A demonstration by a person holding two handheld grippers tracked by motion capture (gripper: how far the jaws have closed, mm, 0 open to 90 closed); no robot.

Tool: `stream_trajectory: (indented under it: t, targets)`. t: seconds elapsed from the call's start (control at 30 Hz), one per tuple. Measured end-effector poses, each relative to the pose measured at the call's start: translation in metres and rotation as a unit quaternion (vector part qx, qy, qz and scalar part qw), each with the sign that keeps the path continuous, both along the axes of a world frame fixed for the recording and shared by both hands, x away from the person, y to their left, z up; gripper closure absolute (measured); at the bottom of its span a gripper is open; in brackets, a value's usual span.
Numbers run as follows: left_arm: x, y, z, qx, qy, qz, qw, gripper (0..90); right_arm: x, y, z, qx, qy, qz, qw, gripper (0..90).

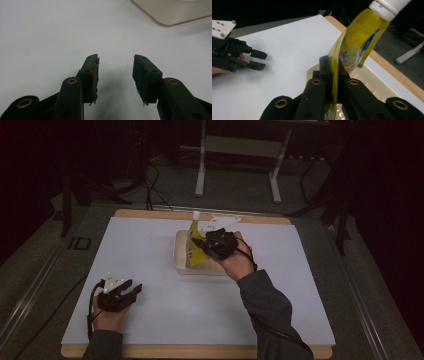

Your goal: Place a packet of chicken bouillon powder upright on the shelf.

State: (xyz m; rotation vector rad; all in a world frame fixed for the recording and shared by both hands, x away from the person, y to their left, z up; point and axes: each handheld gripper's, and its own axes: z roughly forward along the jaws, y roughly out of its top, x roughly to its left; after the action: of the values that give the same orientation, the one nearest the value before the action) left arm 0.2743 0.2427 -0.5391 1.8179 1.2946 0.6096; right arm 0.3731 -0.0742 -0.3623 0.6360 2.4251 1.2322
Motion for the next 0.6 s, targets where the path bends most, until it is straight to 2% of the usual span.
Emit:
stream_trajectory:
  t: [0.2, 0.6]
  targets:
    - [0.000, 0.000, 0.000, 0.000, 0.000, 0.000, 1.0000, 55.2, 0.006, 0.002, -0.004, 0.007, 0.026, -0.024, 0.9994, 90.0]
    - [0.000, 0.000, 0.000, 0.000, 0.000, -0.001, 1.0000, 55.2, 0.016, 0.007, -0.007, 0.006, 0.050, -0.057, 0.9971, 90.0]
